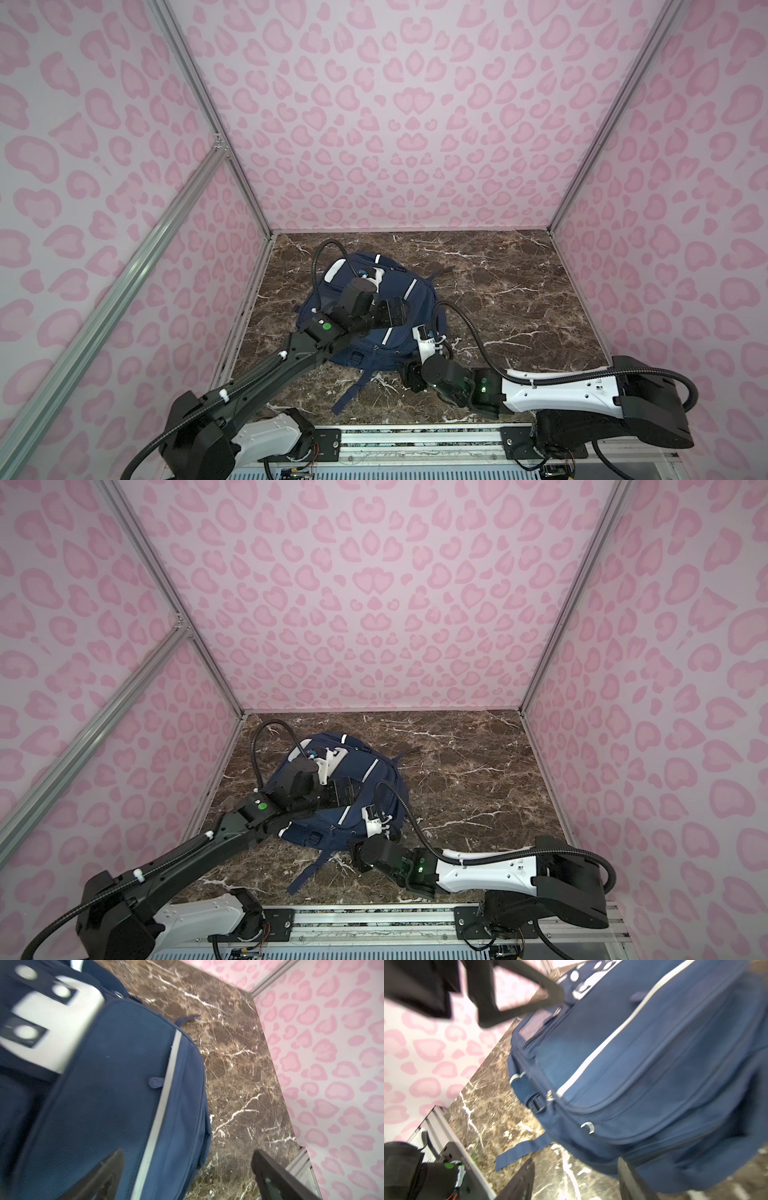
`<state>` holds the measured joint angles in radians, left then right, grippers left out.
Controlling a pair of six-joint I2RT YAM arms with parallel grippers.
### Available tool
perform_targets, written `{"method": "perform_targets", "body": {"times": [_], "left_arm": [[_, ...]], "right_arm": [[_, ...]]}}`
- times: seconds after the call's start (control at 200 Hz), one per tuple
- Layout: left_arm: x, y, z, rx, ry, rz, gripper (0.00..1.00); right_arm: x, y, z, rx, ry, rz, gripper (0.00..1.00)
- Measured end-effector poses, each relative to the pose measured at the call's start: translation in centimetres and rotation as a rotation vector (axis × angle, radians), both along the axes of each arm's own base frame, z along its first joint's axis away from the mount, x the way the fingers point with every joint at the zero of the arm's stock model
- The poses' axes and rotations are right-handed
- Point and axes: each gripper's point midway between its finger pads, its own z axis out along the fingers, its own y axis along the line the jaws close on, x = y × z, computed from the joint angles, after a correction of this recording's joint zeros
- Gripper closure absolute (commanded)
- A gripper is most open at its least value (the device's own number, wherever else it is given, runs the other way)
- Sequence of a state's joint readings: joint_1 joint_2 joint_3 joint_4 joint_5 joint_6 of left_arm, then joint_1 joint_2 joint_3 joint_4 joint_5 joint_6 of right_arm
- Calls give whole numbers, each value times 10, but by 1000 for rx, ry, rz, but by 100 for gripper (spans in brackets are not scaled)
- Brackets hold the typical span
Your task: Pack the student bag
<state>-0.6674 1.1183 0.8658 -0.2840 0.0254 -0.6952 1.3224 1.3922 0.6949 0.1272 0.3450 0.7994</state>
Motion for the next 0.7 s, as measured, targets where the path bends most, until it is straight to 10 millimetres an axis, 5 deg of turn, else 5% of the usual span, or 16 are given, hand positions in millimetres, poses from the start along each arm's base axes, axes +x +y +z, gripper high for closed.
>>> {"method": "perform_targets", "body": {"times": [0.145,0.245,0.415,0.58,0.7], "left_arm": [[-13,53,-30,42,17,144,18],[-25,68,-55,48,55,182,22],[-19,75,-83,62,92,222,43],[-8,70,-100,89,124,225,80],[-8,70,-104,92,140,224,96]], "right_arm": [[-5,33,-7,-33,2,5,42],[-3,51,-13,-51,2,-6,45],[13,67,-28,-123,-4,-60,55],[29,55,-46,-158,20,-116,64],[38,52,-49,-166,18,-140,65]]}}
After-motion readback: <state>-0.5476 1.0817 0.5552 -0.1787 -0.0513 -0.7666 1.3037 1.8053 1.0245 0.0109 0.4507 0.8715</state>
